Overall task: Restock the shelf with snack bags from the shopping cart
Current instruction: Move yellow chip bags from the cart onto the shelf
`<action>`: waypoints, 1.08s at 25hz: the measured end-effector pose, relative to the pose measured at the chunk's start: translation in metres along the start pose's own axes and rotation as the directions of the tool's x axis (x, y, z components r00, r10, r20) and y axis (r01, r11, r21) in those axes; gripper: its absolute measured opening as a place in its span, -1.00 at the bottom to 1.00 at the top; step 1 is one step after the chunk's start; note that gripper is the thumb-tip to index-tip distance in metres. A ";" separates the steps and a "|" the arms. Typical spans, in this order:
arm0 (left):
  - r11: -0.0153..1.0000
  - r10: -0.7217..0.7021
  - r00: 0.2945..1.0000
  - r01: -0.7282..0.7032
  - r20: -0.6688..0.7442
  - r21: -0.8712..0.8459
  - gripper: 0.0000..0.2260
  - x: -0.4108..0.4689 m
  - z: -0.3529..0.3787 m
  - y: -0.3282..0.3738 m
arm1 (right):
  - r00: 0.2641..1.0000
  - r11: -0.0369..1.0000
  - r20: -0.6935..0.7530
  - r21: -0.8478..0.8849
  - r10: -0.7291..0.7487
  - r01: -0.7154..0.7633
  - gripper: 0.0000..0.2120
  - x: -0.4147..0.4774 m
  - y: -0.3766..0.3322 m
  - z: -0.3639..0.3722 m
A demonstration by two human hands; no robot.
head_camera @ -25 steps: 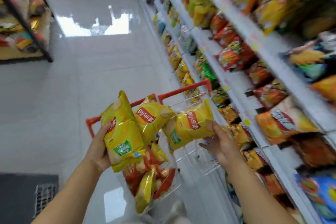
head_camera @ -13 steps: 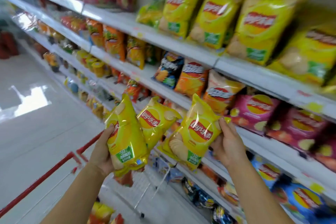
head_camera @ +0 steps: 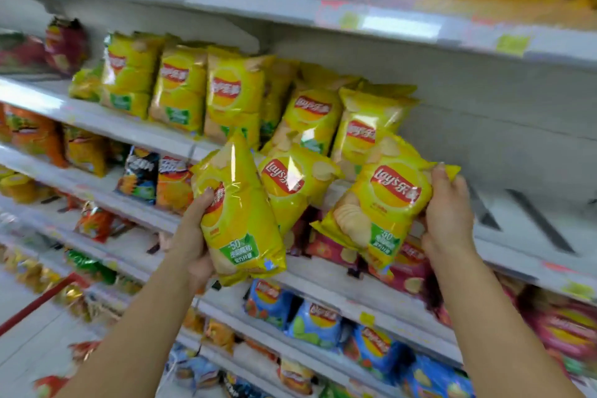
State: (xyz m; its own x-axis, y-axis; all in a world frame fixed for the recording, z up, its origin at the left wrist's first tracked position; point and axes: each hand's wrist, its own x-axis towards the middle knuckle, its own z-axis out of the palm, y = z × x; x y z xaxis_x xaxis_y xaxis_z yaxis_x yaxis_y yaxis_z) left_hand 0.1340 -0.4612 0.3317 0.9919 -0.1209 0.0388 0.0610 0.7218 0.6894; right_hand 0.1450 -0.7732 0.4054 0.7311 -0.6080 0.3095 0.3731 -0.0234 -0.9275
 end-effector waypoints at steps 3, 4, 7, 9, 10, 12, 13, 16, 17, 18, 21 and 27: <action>0.998 0.069 0.993 -0.069 0.095 -0.004 -0.33 0.021 0.044 -0.002 | 0.993 0.999 -0.107 0.006 -0.048 0.049 -0.80 0.057 -0.025 -0.030; 0.995 0.094 0.987 -0.095 0.127 0.001 -0.37 0.027 0.056 -0.002 | 0.991 0.998 -0.123 -0.006 -0.056 0.056 -0.80 0.075 -0.030 -0.038; 0.990 0.139 0.972 -0.143 0.188 0.008 -0.35 0.052 0.080 -0.001 | 0.988 0.996 -0.137 -0.052 -0.073 0.066 -0.82 0.125 -0.035 -0.052; 0.989 0.147 0.968 -0.150 0.205 -0.002 -0.26 0.069 0.093 0.000 | 0.985 0.992 -0.144 -0.095 -0.096 0.083 -0.85 0.155 -0.032 -0.052; 0.989 0.146 0.966 -0.148 0.215 -0.007 -0.22 0.075 0.099 0.000 | 0.983 0.989 -0.153 -0.124 -0.101 0.083 -0.87 0.166 -0.029 -0.050; 0.990 0.142 0.964 -0.143 0.224 -0.013 -0.17 0.087 0.109 -0.003 | 0.980 0.987 -0.170 -0.142 -0.106 0.082 -0.90 0.186 -0.025 -0.045; 0.989 0.145 0.964 -0.145 0.223 -0.016 -0.17 0.091 0.113 -0.004 | 0.974 0.983 -0.185 -0.152 -0.127 0.100 -0.88 0.196 -0.021 -0.043; 0.986 0.169 0.959 -0.167 0.226 -0.026 -0.23 0.096 0.123 -0.008 | 0.973 0.966 -0.161 -0.225 -0.167 0.128 -0.82 0.222 -0.014 -0.031; 0.984 0.177 0.957 -0.176 0.229 -0.025 -0.24 0.097 0.128 -0.009 | 0.976 0.957 -0.130 -0.258 -0.173 0.135 -0.81 0.229 -0.012 -0.026; 0.983 0.184 0.956 -0.184 0.230 -0.020 -0.26 0.097 0.134 -0.010 | 0.980 0.950 -0.100 -0.281 -0.171 0.137 -0.77 0.235 -0.009 -0.021; 0.973 0.224 0.946 -0.229 0.234 -0.004 -0.35 0.094 0.152 -0.018 | 0.996 0.966 0.008 -0.244 -0.087 0.086 -0.67 0.257 0.007 -0.009; 0.953 0.288 0.931 -0.301 0.223 0.030 -0.42 0.085 0.181 -0.041 | 0.928 0.904 0.310 -0.424 0.206 -0.059 0.02 0.287 0.043 -0.018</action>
State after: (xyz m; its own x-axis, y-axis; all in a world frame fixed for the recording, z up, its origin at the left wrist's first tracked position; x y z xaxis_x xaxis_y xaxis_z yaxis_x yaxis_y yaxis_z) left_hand 0.1954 -0.6246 0.4378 0.9167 -0.0568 0.3956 -0.2443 0.7037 0.6672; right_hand 0.3607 -0.9636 0.4505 0.9326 -0.3230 0.1609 0.0517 -0.3219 -0.9454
